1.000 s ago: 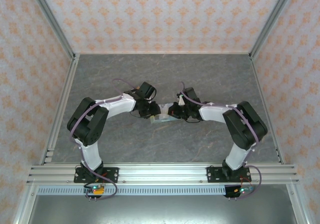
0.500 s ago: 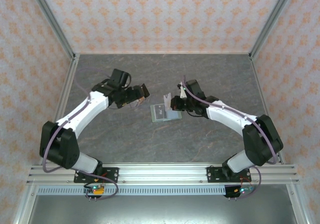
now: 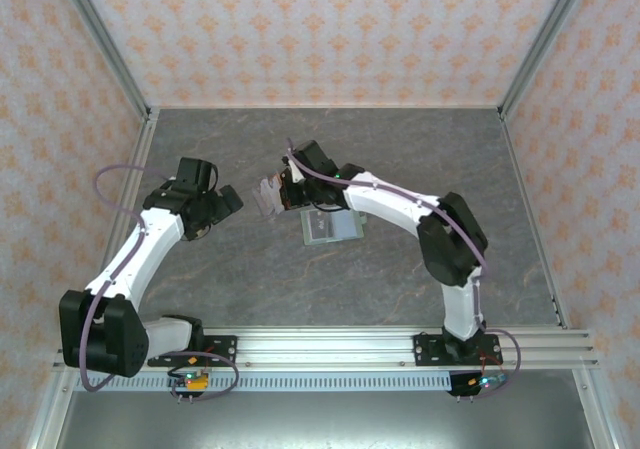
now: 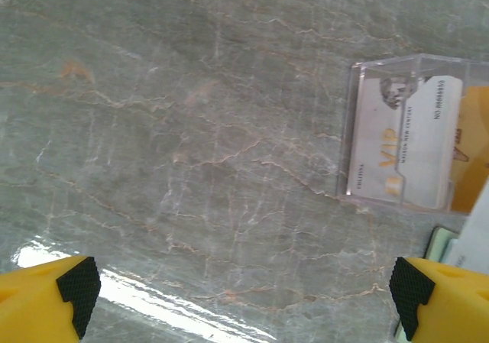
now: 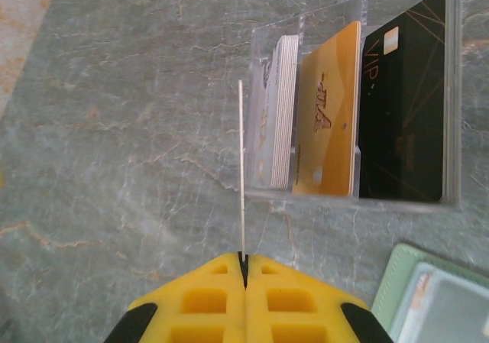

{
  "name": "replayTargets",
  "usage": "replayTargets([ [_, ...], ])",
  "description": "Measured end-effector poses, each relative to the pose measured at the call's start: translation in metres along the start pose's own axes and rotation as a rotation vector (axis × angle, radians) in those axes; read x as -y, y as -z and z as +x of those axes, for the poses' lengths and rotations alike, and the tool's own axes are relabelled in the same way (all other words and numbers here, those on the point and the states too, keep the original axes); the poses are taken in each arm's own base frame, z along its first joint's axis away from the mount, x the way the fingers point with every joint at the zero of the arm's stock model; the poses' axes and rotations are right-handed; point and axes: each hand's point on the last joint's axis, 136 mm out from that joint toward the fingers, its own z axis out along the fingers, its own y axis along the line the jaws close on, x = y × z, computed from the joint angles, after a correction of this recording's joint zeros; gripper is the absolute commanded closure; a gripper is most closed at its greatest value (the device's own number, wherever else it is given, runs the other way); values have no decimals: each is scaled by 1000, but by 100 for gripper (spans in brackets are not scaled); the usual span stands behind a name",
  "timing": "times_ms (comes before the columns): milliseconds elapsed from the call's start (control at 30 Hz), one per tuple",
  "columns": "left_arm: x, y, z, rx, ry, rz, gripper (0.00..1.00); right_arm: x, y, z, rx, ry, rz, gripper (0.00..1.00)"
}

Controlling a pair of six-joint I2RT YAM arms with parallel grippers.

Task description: Take the credit cards out of the card holder

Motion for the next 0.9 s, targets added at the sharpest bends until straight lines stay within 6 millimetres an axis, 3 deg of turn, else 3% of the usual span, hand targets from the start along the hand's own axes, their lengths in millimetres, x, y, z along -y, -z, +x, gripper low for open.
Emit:
replayTargets([
  [200,-3,-1,4,-7,0,-4,0,3,-23,-10,-23,-7,26,100],
  [467,-4,-4,10,-31,0,2,0,0,-30,-21,-19,-5,31,100],
  [667,-5,-6,16,-51,1,9,0,5,-42,-18,-48,14,44,100],
  [900,-7,-9,22,-69,7,7,0,7,-42,-10,-95,48,56,79],
])
